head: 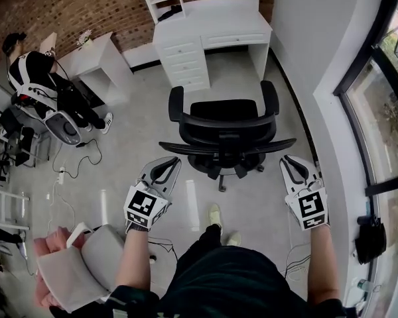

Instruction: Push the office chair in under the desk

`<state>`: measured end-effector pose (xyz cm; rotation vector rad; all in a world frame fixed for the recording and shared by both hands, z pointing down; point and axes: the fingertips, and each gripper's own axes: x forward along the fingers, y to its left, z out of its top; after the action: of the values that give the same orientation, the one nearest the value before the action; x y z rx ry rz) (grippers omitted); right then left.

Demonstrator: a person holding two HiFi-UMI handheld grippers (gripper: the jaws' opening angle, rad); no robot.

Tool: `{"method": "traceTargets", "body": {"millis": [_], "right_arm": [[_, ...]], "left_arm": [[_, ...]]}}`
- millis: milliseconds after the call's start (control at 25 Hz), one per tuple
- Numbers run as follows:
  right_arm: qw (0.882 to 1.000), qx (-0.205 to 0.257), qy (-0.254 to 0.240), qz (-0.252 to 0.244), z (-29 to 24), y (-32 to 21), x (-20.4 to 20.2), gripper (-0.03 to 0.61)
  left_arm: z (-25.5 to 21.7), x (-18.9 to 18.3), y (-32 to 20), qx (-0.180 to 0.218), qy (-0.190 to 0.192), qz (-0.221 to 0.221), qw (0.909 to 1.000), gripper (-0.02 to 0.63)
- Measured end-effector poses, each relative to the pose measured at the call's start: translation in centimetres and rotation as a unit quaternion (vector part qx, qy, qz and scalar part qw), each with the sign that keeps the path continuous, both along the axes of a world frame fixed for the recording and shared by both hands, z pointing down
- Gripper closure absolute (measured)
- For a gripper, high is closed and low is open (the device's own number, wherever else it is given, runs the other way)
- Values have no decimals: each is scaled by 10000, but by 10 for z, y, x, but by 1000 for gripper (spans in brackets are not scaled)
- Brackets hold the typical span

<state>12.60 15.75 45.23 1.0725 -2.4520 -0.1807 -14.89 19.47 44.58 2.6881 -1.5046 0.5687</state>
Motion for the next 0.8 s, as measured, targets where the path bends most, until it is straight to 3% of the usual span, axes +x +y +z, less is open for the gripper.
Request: {"method": "traceTargets", "body": {"millis": [120, 200, 360, 600, 800], "right_arm": [[9993, -78, 377, -44, 18, -11, 2, 569], [9975, -111, 685, -151, 30, -17, 3, 562], [9888, -225, 1426, -374, 53, -32, 9, 477], [9673, -285, 2437, -649, 87, -56, 22, 414], [9470, -283, 3080, -868, 109, -71, 27, 371]], "left_arm": [[21, -3, -9, -214, -353, 296, 9987, 599], [34, -6, -17, -337, -558, 440, 9969, 555], [59, -20, -34, -517, -1191, 723, 9889, 502], [83, -26, -53, -711, -1943, 1312, 9695, 442], [105, -36, -58, -929, -2667, 1761, 9430, 411]]}}
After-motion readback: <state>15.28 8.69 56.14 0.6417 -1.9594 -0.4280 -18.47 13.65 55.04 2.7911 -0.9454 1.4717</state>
